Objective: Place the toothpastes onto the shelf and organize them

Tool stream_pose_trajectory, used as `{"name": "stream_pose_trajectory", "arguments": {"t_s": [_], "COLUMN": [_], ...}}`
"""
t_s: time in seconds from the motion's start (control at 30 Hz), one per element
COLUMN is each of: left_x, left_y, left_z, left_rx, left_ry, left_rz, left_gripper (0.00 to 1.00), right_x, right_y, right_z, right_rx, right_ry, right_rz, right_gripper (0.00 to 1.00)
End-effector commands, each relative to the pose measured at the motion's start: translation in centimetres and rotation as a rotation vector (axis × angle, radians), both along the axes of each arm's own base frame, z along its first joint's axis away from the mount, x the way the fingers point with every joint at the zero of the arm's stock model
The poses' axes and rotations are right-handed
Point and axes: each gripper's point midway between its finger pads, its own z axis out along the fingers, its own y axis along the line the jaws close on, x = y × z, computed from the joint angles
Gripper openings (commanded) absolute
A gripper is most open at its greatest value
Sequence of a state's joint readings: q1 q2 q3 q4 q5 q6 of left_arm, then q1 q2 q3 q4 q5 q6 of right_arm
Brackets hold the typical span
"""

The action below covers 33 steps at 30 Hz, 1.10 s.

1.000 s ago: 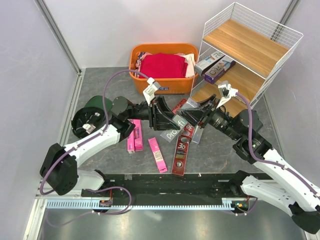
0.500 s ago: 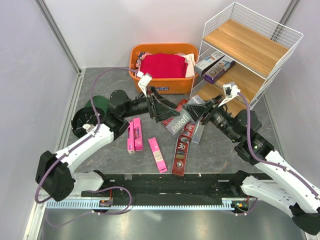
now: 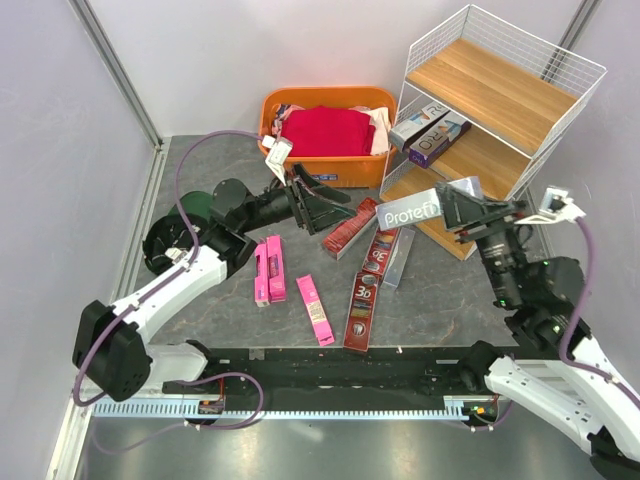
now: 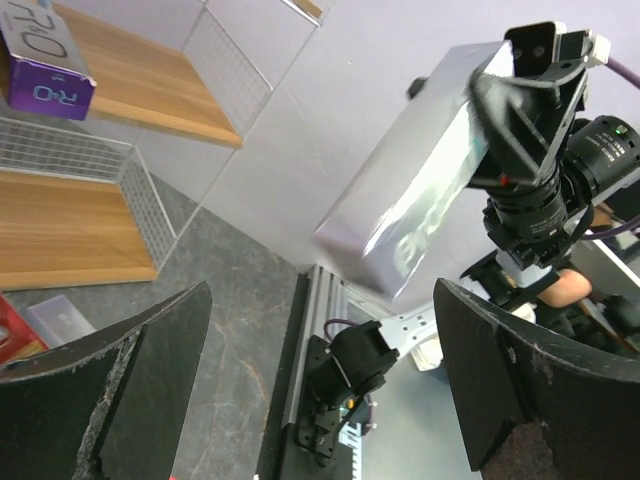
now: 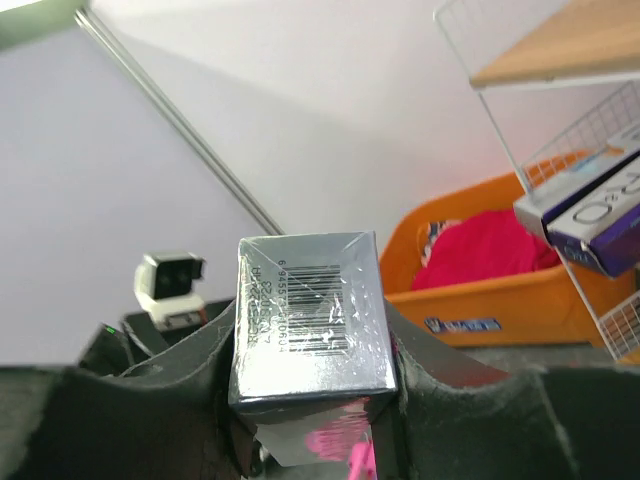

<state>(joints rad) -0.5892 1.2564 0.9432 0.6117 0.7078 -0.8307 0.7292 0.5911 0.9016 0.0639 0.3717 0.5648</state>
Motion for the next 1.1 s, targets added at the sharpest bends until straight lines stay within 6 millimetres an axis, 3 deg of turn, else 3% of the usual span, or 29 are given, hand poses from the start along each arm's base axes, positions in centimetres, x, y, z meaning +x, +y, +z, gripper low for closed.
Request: {"name": "stream_pose_trajectory", "arguments": {"t_s": [0.0,0.1,0.3,0.63,0.77,0.97,1.0,1.07], "left_x": [-0.8,-1.5,-4.6,-5.0,-4.7,-4.6,-4.7,-4.7], "left_y": [-0.6,-1.5,-3.3,-5.1,-5.6,-5.8,-5.7,-5.7], "left_z": [1.0,0.7,2.1,3.0,2.8,3.0,2.9,2.9], "left_rx": [-0.063,-0.080,-0.124,-0.155,-0.162,-0.206,-0.210,-0.215], "left_ry": [-0.029,-0.019,-0.105,-0.106,-0.090,-0.077,-0.078,-0.078], "left_rz": [-0.097,-0.175,-0.319,-0.390,-0.414,-0.447,-0.448,-0.446], "left_gripper": [0.99,0.98,0.97,0.88,0.76,0.48,0.38,0.35], "right_x": [-1.5,-2.0,-2.2,-2.0,-2.0,-1.7,-1.6,-1.4], "right_y": [-2.4,-2.3,-1.5,-0.1,0.1,1.0,1.1,1.1], "right_z": [4.1,4.8,5.3,5.1,5.0,4.7,4.5,4.3], "right_rx": [0.133,0.136,0.125,0.114,0.109,0.092,0.088,0.083], "right_ry": [-0.111,-0.134,-0.152,-0.143,-0.140,-0.123,-0.117,-0.112], "right_rz": [-0.039,-0.021,0.018,0.070,0.078,0.102,0.104,0.099], "right_gripper": [0.20,0.20,0.19,0.19,0.19,0.20,0.21,0.26]}}
